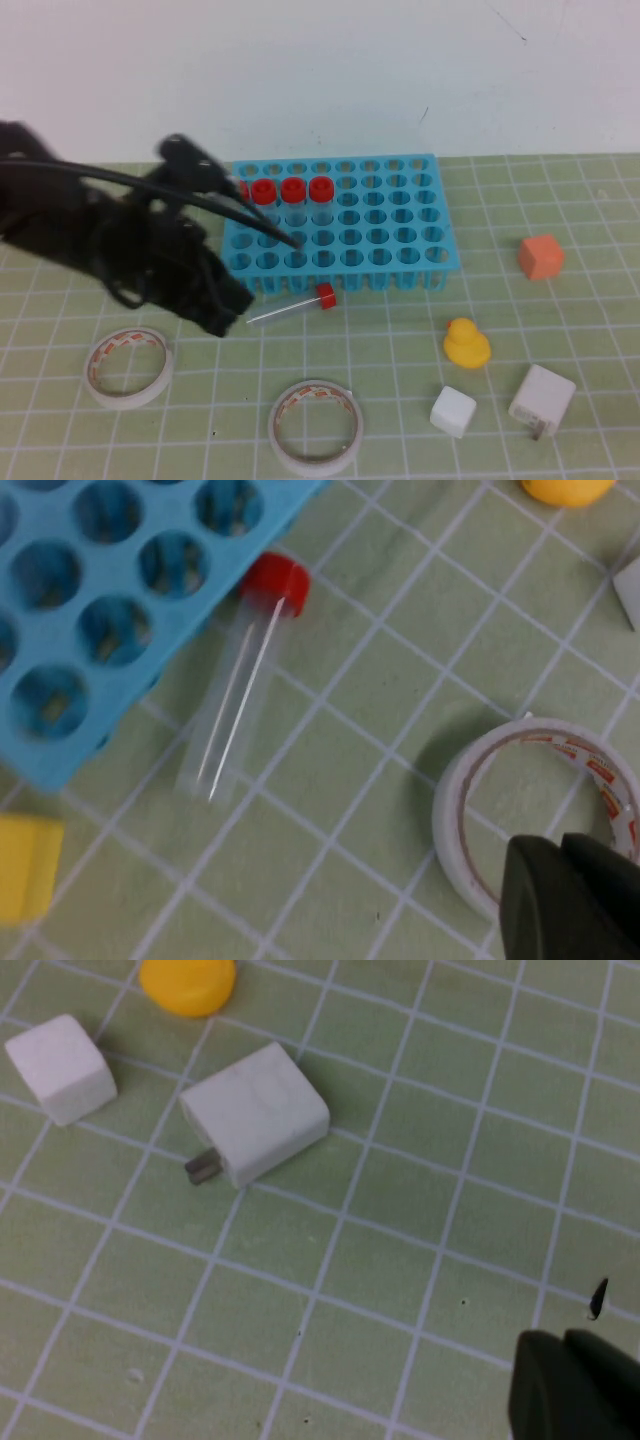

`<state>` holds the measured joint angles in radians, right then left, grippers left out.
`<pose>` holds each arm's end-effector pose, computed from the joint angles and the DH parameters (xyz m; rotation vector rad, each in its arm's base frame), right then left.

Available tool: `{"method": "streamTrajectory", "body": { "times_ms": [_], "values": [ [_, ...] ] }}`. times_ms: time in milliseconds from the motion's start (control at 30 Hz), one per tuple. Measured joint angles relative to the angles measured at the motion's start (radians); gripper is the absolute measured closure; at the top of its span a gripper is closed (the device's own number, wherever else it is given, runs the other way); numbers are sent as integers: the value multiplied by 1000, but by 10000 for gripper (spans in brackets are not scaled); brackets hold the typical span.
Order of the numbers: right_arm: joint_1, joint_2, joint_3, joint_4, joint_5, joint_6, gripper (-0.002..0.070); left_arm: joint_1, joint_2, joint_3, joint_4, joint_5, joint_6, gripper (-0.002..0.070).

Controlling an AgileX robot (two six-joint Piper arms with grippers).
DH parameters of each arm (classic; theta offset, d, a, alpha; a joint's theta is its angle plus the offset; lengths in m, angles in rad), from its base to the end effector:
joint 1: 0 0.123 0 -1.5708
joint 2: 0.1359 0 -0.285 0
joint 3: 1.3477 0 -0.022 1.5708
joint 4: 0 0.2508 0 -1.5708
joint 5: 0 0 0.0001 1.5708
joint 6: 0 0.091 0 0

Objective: Place the test tubes

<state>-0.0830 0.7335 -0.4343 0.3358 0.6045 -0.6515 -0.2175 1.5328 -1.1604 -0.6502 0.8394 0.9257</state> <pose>0.1297 0.0063 0.2459 -0.4271 2.3038 -0.0018 0.3014 -0.1086 0.2883 0.9833 2.2939 -0.5034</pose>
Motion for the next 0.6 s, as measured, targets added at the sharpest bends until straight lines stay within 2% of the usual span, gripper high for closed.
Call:
{"method": "streamTrajectory", "body": {
  "times_ms": [167,233,333,500,600],
  "values": [
    [0,0,0,2,-2,-13,678,-125,123,-132,160,8,-29,671],
    [0,0,2,4,-8,-15,678,-161,166,-181,224,10,-49,639],
    [0,0,14,6,-21,-15,678,-192,230,-232,283,12,-61,525],
    [0,2,23,8,-28,-15,678,-201,340,-266,352,-3,-95,223],
    [0,2,23,8,-30,-15,678,-201,376,-266,407,-27,-121,177]
  ]
}}
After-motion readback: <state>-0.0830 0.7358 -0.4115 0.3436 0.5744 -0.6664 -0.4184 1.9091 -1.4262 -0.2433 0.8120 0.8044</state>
